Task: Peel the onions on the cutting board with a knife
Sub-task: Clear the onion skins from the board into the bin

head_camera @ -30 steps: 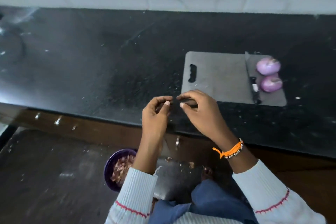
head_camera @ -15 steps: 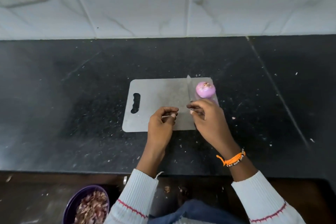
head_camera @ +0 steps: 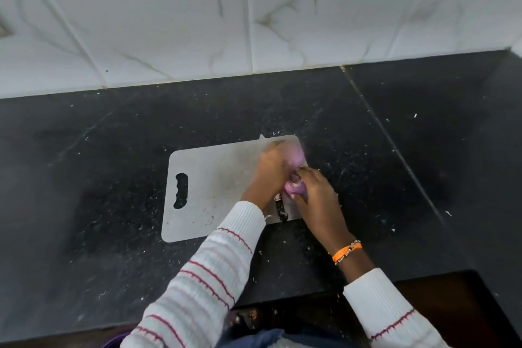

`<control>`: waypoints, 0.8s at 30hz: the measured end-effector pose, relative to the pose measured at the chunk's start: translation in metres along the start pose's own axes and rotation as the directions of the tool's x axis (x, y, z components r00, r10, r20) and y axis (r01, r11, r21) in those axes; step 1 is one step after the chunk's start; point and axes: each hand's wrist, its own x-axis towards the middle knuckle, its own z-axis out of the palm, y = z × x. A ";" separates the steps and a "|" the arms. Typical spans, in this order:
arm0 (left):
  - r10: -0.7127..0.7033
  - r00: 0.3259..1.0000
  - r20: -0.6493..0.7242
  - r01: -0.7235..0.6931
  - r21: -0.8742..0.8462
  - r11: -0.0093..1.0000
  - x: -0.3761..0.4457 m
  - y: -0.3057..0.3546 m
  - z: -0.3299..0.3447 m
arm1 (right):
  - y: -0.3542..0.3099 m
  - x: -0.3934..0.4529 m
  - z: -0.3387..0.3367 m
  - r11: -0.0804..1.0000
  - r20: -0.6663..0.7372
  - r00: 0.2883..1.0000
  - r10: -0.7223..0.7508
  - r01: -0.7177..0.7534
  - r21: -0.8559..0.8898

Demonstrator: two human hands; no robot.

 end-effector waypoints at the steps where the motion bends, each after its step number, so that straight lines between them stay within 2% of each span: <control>1: 0.003 1.000 0.014 -0.003 0.017 1.000 0.003 0.000 0.002 | -0.001 0.001 0.001 1.000 -0.007 1.000 0.009 -0.009 -0.002; 7: -0.019 0.998 0.052 0.021 -0.042 0.999 0.013 -0.007 -0.001 | -0.004 0.000 0.002 0.998 -0.020 0.997 0.069 -0.069 0.012; 12: 0.045 0.997 0.057 -0.044 -0.012 0.999 0.011 -0.012 0.002 | -0.003 0.002 0.003 0.994 -0.022 0.995 0.099 -0.099 0.038; 18: -0.015 0.983 -0.185 -0.021 -0.189 0.982 -0.007 -0.026 -0.017 | -0.010 0.007 0.005 0.993 -0.057 0.994 0.095 -0.090 0.074; 21: -0.034 0.958 -0.284 -0.018 -0.178 0.984 -0.023 -0.045 -0.032 | -0.022 0.017 0.012 0.994 -0.049 0.998 0.040 -0.034 0.103; 24: -0.096 0.942 -0.323 0.048 -0.154 0.987 -0.039 -0.061 -0.039 | -0.036 0.029 0.025 0.992 -0.007 1.000 -0.009 0.009 0.129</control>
